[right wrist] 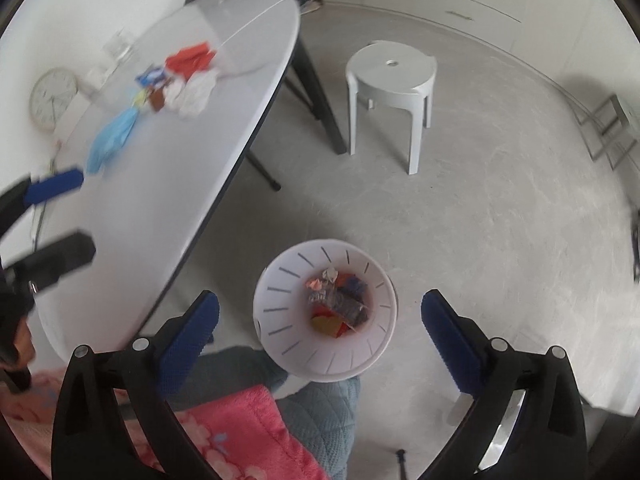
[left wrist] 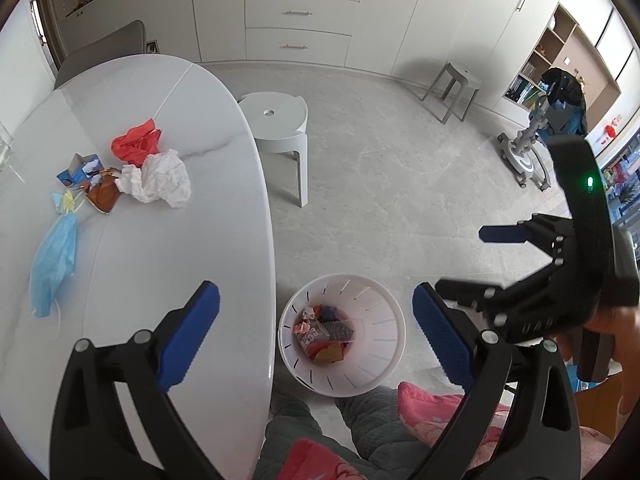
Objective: Collect trash
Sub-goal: 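Move both tools back over the table toward the blue mask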
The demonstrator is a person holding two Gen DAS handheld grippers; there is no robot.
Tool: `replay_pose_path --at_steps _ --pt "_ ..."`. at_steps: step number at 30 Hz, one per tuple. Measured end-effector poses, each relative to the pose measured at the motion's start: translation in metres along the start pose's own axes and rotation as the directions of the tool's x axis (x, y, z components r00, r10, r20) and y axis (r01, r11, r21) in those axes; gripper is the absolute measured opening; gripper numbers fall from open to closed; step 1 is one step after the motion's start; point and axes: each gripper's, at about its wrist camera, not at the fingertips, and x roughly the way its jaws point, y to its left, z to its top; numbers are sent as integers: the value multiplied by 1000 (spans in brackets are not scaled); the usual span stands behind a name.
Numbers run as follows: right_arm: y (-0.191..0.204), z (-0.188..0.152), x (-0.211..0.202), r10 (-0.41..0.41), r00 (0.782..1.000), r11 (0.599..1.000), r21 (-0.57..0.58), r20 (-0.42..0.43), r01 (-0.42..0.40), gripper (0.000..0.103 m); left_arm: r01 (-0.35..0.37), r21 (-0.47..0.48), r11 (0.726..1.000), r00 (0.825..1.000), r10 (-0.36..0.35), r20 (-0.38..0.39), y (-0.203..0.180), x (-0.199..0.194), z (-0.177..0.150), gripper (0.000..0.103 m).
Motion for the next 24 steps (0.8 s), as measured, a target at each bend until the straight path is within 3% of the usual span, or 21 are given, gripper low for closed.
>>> replay_pose_path --at_steps 5,15,21,24 --pt "6 10 0 -35 999 999 -18 15 35 100 -6 -12 1000 1000 6 0 8 -2 -2 93" --pt "36 25 11 -21 1000 998 -64 0 21 100 -44 -91 995 999 45 5 43 -10 -13 93" --pt "66 46 21 -8 1000 994 -112 -1 8 100 -116 -152 982 992 120 22 83 -19 -22 93" --pt "93 67 26 0 1000 987 -161 11 2 100 -197 -163 967 977 208 51 114 -26 -27 93"
